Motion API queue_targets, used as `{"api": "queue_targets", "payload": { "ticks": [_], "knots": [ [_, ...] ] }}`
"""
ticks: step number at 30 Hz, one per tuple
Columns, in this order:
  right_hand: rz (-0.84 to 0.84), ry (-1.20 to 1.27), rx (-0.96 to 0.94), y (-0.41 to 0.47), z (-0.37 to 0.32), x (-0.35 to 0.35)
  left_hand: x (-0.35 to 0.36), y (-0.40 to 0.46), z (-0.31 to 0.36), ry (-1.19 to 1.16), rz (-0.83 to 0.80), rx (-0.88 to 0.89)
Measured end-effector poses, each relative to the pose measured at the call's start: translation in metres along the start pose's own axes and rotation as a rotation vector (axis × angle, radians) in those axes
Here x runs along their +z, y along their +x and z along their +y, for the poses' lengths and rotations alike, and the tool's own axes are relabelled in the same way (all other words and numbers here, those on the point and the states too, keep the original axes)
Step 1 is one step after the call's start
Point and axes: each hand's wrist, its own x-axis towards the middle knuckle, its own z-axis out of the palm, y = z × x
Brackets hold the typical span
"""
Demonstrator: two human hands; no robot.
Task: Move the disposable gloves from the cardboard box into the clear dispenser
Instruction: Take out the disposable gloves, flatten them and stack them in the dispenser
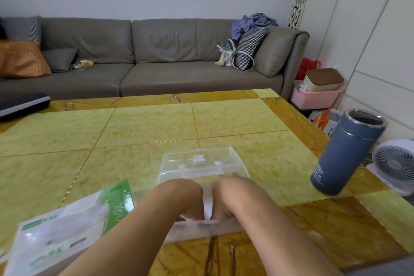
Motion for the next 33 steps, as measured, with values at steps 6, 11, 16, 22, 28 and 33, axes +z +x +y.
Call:
{"api": "queue_targets", "payload": {
  "ticks": [6, 11, 16, 22, 28, 33],
  "knots": [
    [-0.009, -0.030, 0.023, 0.000, -0.002, 0.000, 0.011, 0.015, -0.014, -0.098, 0.021, 0.055],
    [0.087, -0.031, -0.022, -0.005, -0.001, 0.000, 0.011, -0.020, -0.036, -0.120, 0.252, 0.214],
    [0.414, 0.056, -0.060, -0.038, -0.001, 0.000, 0.016, -0.060, -0.081, -0.629, 0.559, 0.399],
    [0.720, 0.151, -0.189, -0.059, -0.032, 0.005, 0.050, -0.075, -0.183, -0.752, 0.834, 0.018],
    [0.748, 0.076, -0.706, -0.069, -0.096, 0.042, 0.064, -0.082, -0.213, -0.529, 0.692, -0.080],
    [0.520, -0.035, -0.782, -0.062, -0.137, 0.073, 0.068, -0.083, -0.220, -0.477, 0.594, -0.111]
  ]
}}
